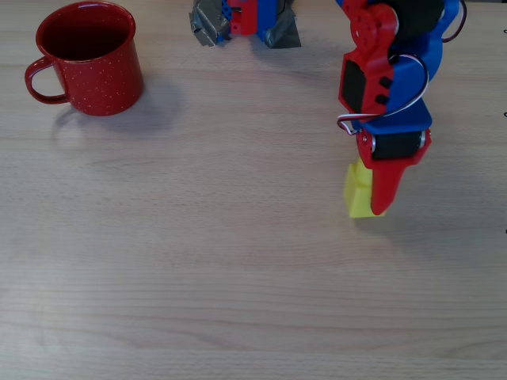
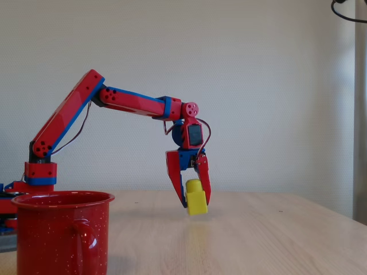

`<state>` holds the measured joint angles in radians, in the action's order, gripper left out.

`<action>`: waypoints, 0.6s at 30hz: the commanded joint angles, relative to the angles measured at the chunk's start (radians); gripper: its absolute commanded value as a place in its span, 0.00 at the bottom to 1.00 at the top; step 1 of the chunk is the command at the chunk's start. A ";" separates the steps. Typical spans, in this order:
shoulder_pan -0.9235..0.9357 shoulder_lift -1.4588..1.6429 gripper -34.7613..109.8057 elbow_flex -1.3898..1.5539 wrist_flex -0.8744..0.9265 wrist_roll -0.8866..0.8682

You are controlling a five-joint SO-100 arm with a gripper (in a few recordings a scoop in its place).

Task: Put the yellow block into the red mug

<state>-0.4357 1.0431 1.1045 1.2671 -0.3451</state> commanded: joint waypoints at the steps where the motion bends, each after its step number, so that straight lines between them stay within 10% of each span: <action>1: 0.011 0.202 0.24 -0.084 0.029 0.021; 18: 0.206 0.508 0.24 -0.066 0.124 0.215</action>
<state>-0.2424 1.3990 1.1014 1.3637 -0.1350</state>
